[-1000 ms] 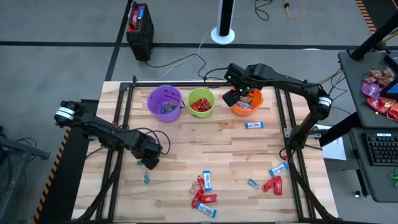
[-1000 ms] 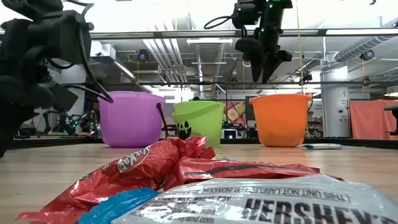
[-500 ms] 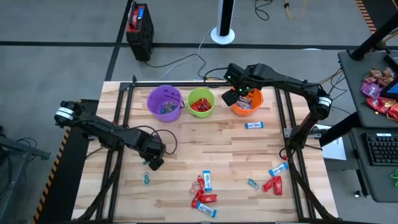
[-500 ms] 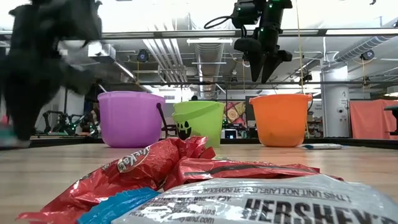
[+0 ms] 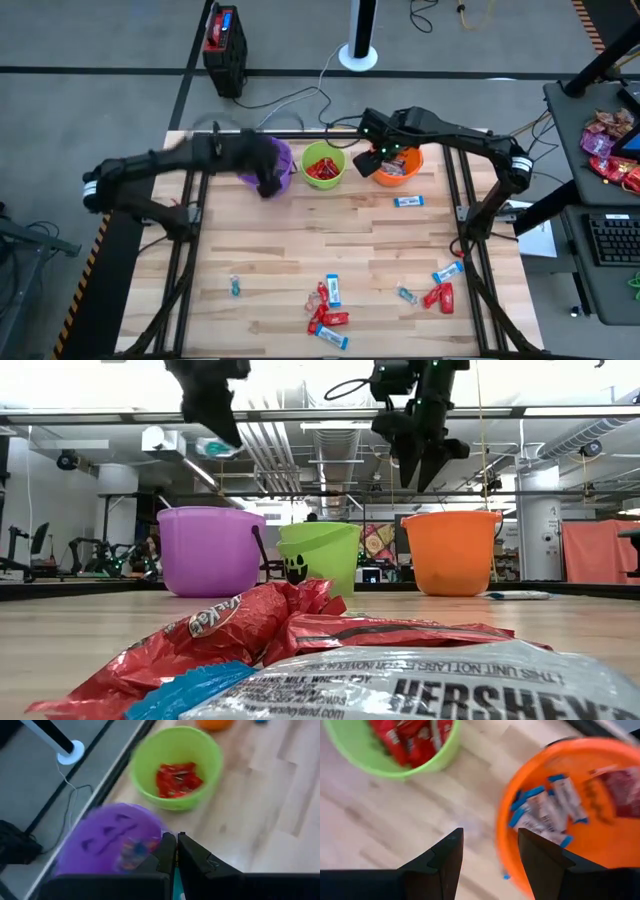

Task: Sort candy by brand, put in halloween buckets
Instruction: Put the blue gummy candy into the purple bucket, then put the white chocolate bar into the orange bucket

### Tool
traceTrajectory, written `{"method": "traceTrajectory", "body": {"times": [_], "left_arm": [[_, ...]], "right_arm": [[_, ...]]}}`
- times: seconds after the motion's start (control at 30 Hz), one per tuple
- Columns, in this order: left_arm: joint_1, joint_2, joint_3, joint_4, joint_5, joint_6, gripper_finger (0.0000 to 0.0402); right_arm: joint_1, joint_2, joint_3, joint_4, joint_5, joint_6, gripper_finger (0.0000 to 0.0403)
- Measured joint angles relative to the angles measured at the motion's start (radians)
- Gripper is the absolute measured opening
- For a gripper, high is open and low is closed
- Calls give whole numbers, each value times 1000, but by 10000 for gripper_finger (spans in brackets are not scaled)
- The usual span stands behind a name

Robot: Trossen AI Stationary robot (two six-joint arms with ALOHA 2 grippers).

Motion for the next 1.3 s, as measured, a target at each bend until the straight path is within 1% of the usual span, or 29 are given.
{"method": "traceTrajectory", "body": {"times": [0.07,0.13,0.2,0.27,0.3,0.37,0.47,0.57,0.67,0.77,0.9,0.97,1.03,1.1,1.2,1.3], "left_arm": [[159,9,12,23,151,87,0],[315,34,11,31,314,124,0],[439,68,0,29,432,148,0],[528,106,-16,30,510,164,0],[556,124,-25,30,532,165,0],[588,159,-43,28,536,181,5],[597,197,-54,25,533,232,23],[593,221,-54,28,527,246,46],[593,230,-52,14,525,247,73],[592,226,-50,11,524,247,98],[591,203,-42,-42,537,226,122],[580,180,-35,-80,554,207,127],[562,141,-34,-101,591,188,128],[532,94,-37,-97,622,150,128],[464,21,-40,-88,616,68,127],[379,-49,-40,-58,610,-15,126]], "right_arm": [[24,0,0,-6,-23,22,180],[53,-1,0,-19,-38,48,180],[86,-3,0,-40,-51,80,180],[125,-8,0,-74,-54,107,180],[146,-10,0,-90,-54,124,180],[187,-13,0,-129,-55,156,180],[250,-16,0,-179,-55,224,180],[304,-23,0,-227,-63,308,180],[346,-31,0,-266,-108,369,180],[370,-38,-1,-305,-144,392,180],[372,-57,-48,-330,-149,356,180],[362,-72,-105,-323,-126,339,180],[340,-85,-184,-294,-98,304,180],[314,-95,-280,-215,-31,274,180],[284,-99,-431,-69,82,243,180],[263,-99,-550,79,145,242,173]]}}
